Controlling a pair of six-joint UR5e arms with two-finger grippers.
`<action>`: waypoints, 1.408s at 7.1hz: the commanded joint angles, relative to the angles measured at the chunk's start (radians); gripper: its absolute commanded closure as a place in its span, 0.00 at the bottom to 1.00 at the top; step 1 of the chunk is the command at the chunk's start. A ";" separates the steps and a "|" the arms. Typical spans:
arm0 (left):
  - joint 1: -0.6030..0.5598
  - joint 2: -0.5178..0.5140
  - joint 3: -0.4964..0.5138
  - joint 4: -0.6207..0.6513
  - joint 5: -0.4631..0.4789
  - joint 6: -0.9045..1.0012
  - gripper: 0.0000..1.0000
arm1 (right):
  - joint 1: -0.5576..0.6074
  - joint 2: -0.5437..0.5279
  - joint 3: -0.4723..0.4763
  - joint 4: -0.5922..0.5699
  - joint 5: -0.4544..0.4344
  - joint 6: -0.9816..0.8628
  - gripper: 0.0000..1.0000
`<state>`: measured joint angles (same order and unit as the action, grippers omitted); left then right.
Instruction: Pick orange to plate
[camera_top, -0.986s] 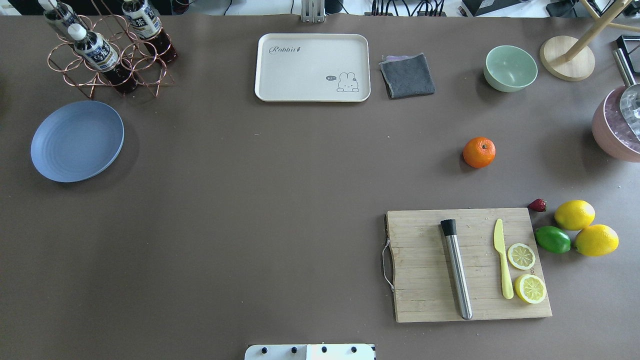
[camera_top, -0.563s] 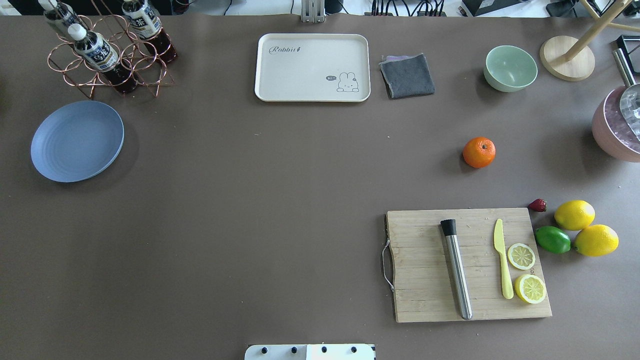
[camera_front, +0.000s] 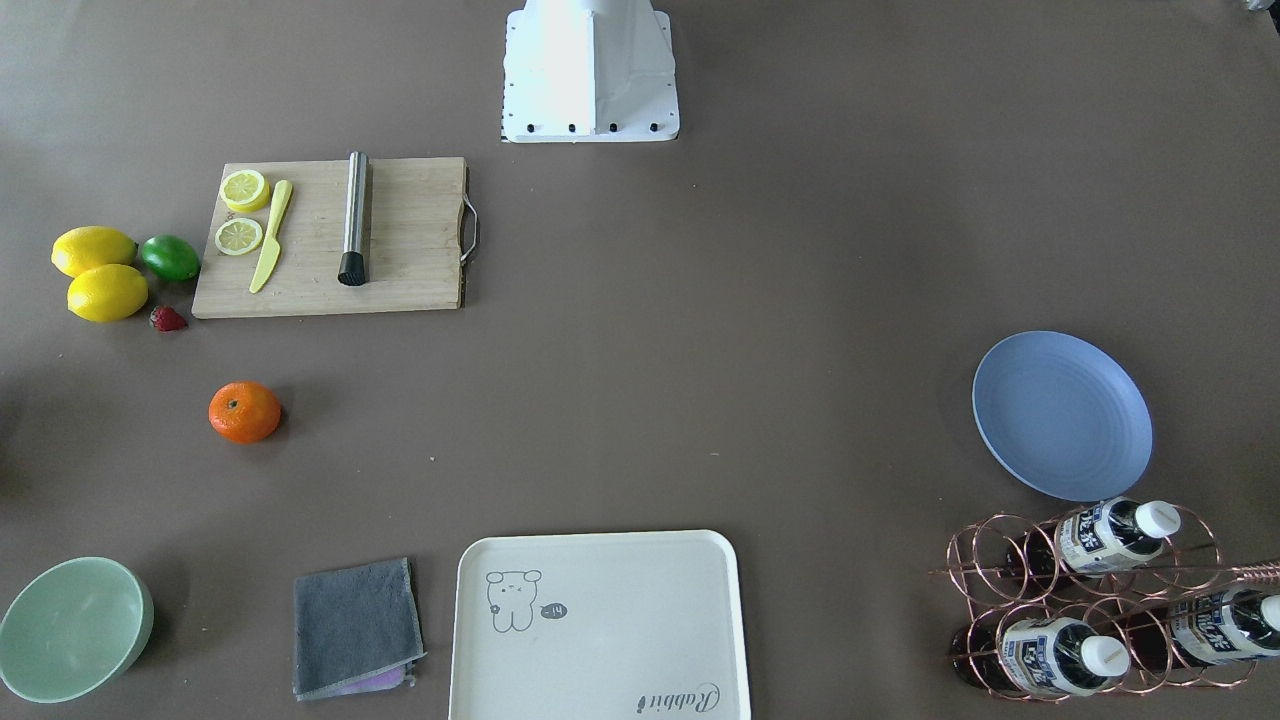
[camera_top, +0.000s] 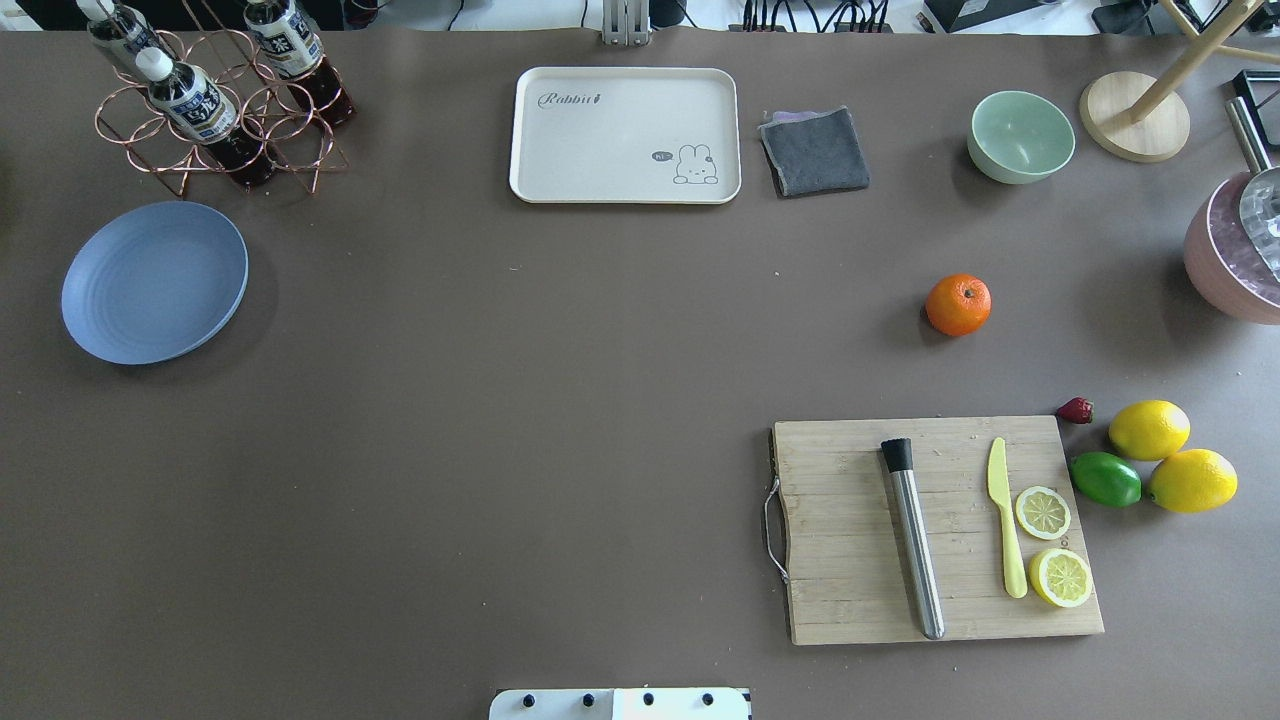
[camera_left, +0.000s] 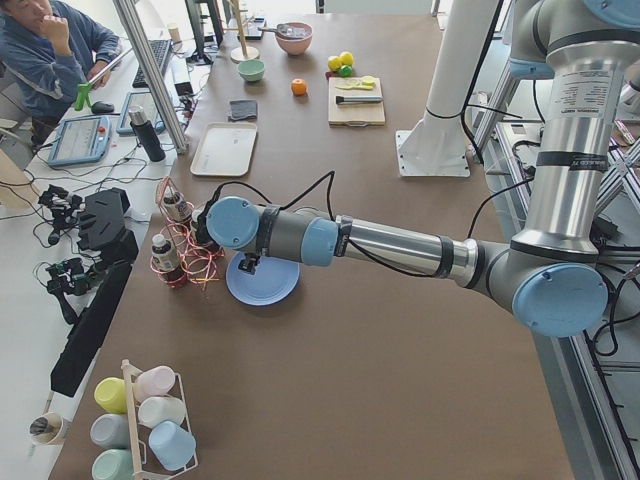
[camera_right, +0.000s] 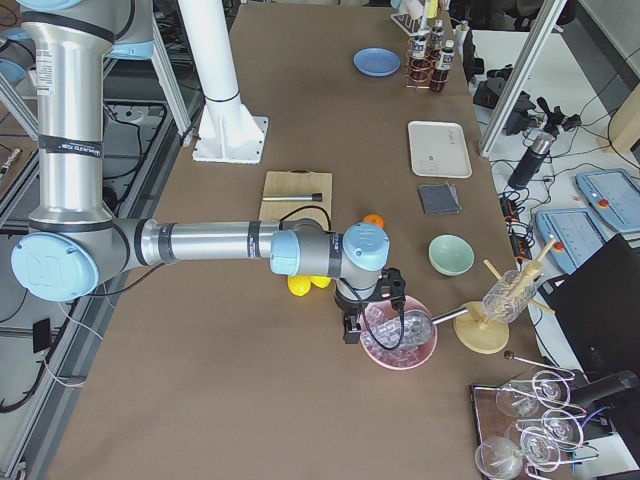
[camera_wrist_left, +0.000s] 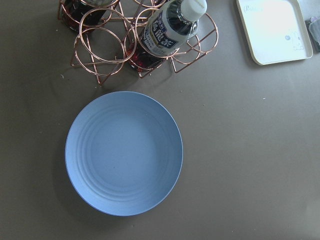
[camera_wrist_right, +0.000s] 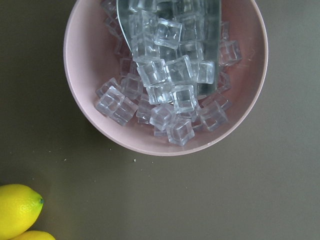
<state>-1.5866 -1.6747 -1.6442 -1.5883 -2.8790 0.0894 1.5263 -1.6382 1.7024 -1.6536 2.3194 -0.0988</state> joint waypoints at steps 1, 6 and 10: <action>0.005 -0.060 0.084 -0.079 -0.007 -0.104 0.02 | 0.000 0.000 0.000 0.000 0.000 -0.001 0.00; 0.242 -0.115 0.339 -0.435 0.498 -0.210 0.02 | -0.006 -0.002 0.009 0.000 0.003 -0.005 0.00; 0.352 -0.109 0.496 -0.696 0.497 -0.343 0.04 | -0.009 0.000 0.022 0.000 0.005 -0.005 0.00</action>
<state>-1.2478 -1.7847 -1.1929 -2.2338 -2.3818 -0.2444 1.5176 -1.6395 1.7222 -1.6536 2.3251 -0.1043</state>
